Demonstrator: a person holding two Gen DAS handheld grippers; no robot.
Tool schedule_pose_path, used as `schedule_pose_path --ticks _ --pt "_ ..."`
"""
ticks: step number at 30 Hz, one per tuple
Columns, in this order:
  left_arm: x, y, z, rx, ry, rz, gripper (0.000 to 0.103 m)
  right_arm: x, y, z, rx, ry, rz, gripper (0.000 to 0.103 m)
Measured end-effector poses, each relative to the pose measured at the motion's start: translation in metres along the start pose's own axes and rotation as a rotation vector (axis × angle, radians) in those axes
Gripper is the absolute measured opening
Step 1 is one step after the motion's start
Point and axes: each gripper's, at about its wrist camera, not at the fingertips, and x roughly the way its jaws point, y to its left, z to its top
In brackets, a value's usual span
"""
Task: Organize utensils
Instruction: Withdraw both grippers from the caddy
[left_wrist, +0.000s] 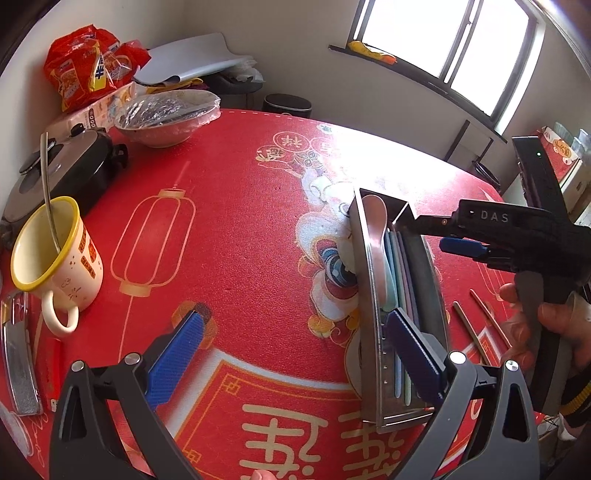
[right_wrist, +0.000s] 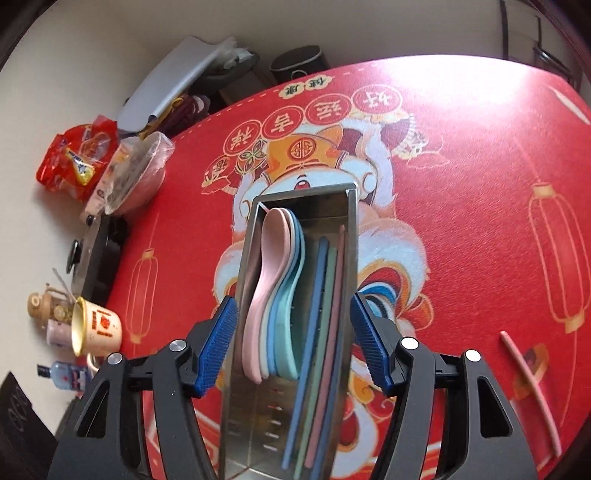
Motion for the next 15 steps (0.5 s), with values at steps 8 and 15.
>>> schedule_pose_path --ticks 8,15 --pt "0.002 -0.032 0.003 0.034 -0.017 -0.022 0.097 -0.052 -0.036 -0.015 -0.055 -0.178 0.006 0.088" --pt "0.007 -0.071 0.003 0.067 -0.013 -0.039 0.097 -0.098 -0.085 -0.022 -0.039 -0.311 -0.092 0.088"
